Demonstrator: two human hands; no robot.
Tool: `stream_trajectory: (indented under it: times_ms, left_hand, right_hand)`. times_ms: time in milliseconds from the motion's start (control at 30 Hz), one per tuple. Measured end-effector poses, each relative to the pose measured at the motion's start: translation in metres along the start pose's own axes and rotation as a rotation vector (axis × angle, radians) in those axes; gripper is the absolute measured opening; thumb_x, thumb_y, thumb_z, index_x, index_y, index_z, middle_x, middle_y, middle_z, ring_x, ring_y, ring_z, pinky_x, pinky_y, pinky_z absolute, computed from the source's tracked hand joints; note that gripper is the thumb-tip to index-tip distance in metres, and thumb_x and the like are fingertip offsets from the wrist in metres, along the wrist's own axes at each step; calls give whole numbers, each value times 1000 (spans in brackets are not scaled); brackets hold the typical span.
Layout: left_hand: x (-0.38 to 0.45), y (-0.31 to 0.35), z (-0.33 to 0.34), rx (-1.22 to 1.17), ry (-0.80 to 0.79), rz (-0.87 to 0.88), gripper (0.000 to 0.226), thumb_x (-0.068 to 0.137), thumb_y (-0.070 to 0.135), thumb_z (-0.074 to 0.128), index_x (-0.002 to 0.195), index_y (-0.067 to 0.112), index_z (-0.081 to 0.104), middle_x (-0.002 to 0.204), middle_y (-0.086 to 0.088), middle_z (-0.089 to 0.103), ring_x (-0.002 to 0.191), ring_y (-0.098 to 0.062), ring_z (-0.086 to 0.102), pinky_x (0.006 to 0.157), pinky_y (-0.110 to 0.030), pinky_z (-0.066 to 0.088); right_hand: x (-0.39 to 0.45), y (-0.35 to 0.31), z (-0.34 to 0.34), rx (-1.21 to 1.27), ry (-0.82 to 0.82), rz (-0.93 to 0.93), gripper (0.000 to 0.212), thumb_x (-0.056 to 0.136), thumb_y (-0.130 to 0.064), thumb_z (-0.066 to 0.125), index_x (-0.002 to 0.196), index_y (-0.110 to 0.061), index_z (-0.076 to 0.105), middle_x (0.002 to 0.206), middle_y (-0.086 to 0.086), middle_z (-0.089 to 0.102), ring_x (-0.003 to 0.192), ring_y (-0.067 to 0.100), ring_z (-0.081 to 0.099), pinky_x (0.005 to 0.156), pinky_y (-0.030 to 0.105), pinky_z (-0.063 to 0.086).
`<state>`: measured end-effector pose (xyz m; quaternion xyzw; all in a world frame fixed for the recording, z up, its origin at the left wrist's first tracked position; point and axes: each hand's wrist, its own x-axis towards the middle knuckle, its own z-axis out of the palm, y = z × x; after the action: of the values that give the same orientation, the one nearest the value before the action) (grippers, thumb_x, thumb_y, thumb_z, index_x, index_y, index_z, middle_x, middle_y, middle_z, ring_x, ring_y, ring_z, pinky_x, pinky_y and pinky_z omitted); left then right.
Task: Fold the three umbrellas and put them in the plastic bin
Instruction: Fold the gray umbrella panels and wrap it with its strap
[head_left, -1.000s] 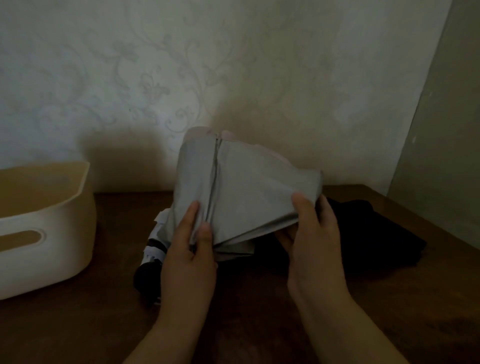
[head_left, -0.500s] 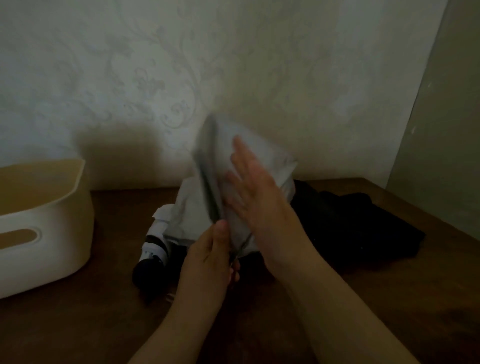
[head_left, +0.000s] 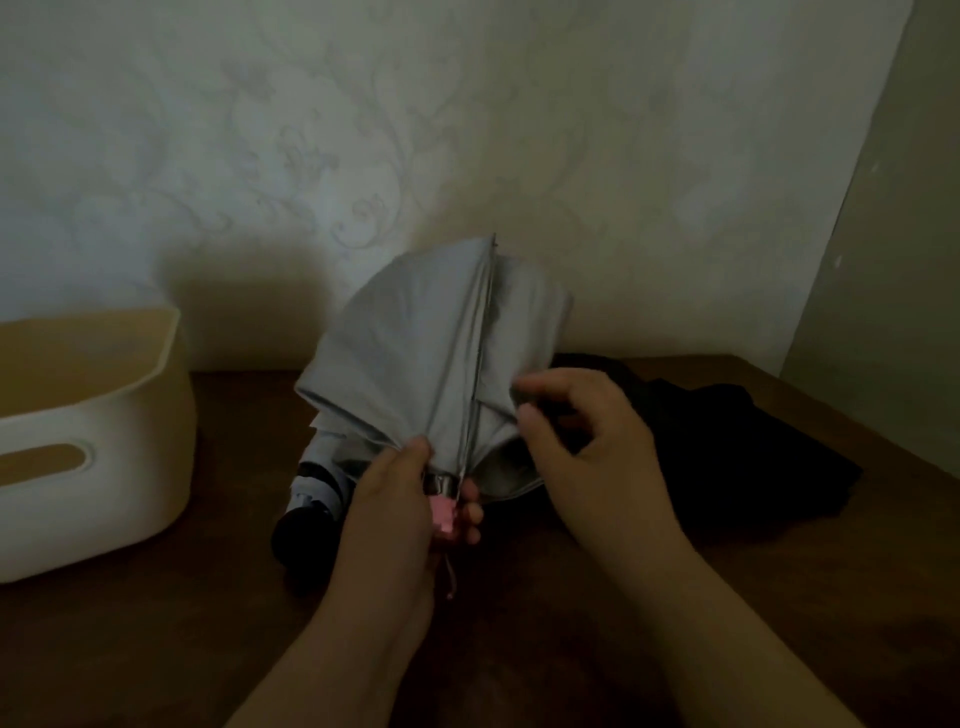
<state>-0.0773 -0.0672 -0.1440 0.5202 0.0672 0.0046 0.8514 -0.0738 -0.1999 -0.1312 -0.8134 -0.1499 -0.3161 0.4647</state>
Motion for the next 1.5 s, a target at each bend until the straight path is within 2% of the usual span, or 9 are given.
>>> stream_trajectory:
  times_ms: [133,333,467,667,767,867,1133,1233,1500]
  left_hand:
    - [1,1,-1,-109,-94,-56,35,99,27,32,110,-2,49,48,-6,53,34,-13,47,33,-19,39]
    - [-3,-1,2,4,-149,59,49,86,50,46,102,6,58,52,-4,54,39,-13,48,35,-23,39]
    - [-9,-6,6,71,-117,123,17,88,27,57,98,13,56,51,-3,56,39,-13,49,36,-24,40]
    - [-8,-7,11,-44,-155,44,10,94,22,48,91,13,49,48,-5,52,35,-14,46,33,-22,38]
    - [-3,-3,6,-150,-168,14,16,95,26,45,95,10,45,48,-4,50,35,-12,46,34,-19,38]
    - [3,3,-2,-242,-160,0,19,95,29,42,105,13,39,50,-2,50,36,-10,46,35,-17,39]
    - [-1,-2,2,-105,-147,79,11,96,21,46,89,13,49,48,-5,53,36,-13,47,34,-21,38]
    - [0,-3,1,-94,-108,108,8,97,19,45,96,13,50,50,-6,55,39,-14,48,34,-24,39]
    - [0,6,-6,-96,24,260,8,97,19,47,92,19,53,68,-10,61,43,-11,53,37,-22,41]
  right_hand:
    - [-7,-2,12,-234,-61,-131,35,84,-23,65,118,-31,58,113,-21,38,108,-12,33,95,-4,20]
    - [-4,-10,7,49,22,45,37,79,-39,60,113,-39,46,110,-28,40,104,-14,44,84,0,37]
    - [-7,-7,13,-6,70,65,43,83,-16,66,114,-35,42,108,-16,43,100,-16,43,79,-2,36]
    - [4,-1,6,-352,153,54,8,90,-29,55,89,-28,47,81,-11,48,68,4,47,55,19,36]
    - [4,-2,-2,-211,251,92,18,96,-26,44,81,-18,49,65,-1,52,52,11,48,48,28,35]
    - [3,-3,-8,120,331,259,16,98,-18,42,85,-21,51,72,0,61,59,4,58,47,13,41]
    - [11,8,-9,-345,303,139,32,85,-23,63,111,-19,45,103,-9,40,80,8,44,62,29,37]
    - [13,9,-24,-79,385,145,13,86,-11,56,87,-24,52,82,-13,54,68,-2,51,58,21,38]
    - [4,3,-18,217,390,205,20,86,-17,63,104,-24,57,89,-18,61,74,-1,61,65,19,53]
